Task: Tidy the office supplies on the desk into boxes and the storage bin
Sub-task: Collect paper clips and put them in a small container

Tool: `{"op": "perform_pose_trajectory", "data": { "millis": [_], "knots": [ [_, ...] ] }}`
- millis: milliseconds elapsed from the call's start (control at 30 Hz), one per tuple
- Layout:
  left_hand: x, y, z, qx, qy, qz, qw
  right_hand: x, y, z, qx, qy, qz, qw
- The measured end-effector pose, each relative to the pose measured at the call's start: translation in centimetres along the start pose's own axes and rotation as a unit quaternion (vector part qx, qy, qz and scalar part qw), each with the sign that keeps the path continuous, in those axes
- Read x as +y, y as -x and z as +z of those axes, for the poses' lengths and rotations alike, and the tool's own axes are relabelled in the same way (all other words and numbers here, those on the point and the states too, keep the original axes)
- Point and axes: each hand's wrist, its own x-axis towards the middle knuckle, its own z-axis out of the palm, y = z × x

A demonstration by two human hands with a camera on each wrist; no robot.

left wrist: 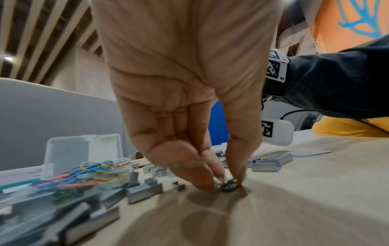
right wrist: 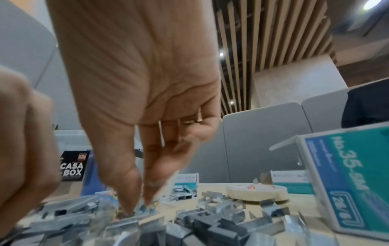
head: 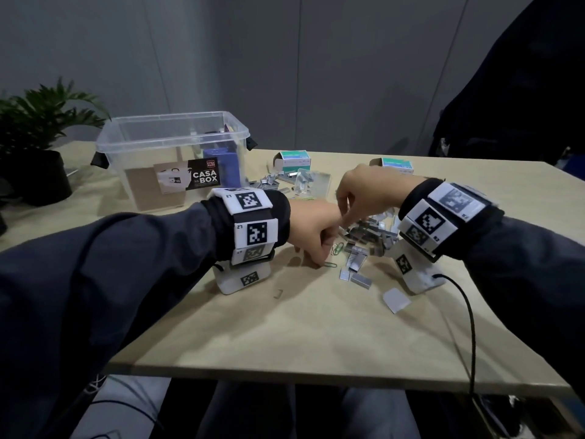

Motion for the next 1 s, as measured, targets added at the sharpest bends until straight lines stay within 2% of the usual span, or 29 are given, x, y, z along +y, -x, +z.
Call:
{"op": "perform_pose_trajectory", "data": {
  "millis": [67, 133, 200, 533, 767, 900, 1000],
  "knots": [
    [-0.6, 0.4, 0.0, -0.007, 0.007, -0.010, 1.000, 0.3, 0.3, -0.4, -0.011, -0.033, -0.042, 0.998],
    [-1.3, 1.0, 0.0, -0.011, 0.013, -0.019, 1.000, 0.2, 0.9, -0.6, -0.077, -0.076, -0.088, 0.990],
    [-2.0, 1.6, -0.1, -0.010, 0.020, -0.031, 0.999, -0.1, 1.2, -0.3, -0.113, -0.090, -0.110, 0.983],
    [-3.1, 2.7, -0.2, -0.018, 0.001, -0.059, 0.998, -1.2, 0.2, 0.7, -0.127, -0.074, -0.090, 0.985],
    [-3.4, 2.8, -0.3, 0.001, 0.031, -0.068, 0.997, -0.7, 0.4, 0.3, -0.110, -0.101, -0.087, 0.985],
    [-2.9, 2.9, -0.2, 0.010, -0.001, -0.062, 0.998, -0.1, -0.1, -0.4, -0.040, -0.134, -0.067, 0.988],
    [-2.4, 2.9, -0.1, 0.020, -0.033, -0.050, 0.998, 0.1, -0.8, -0.8, 0.031, -0.193, -0.049, 0.979]
  ]
}}
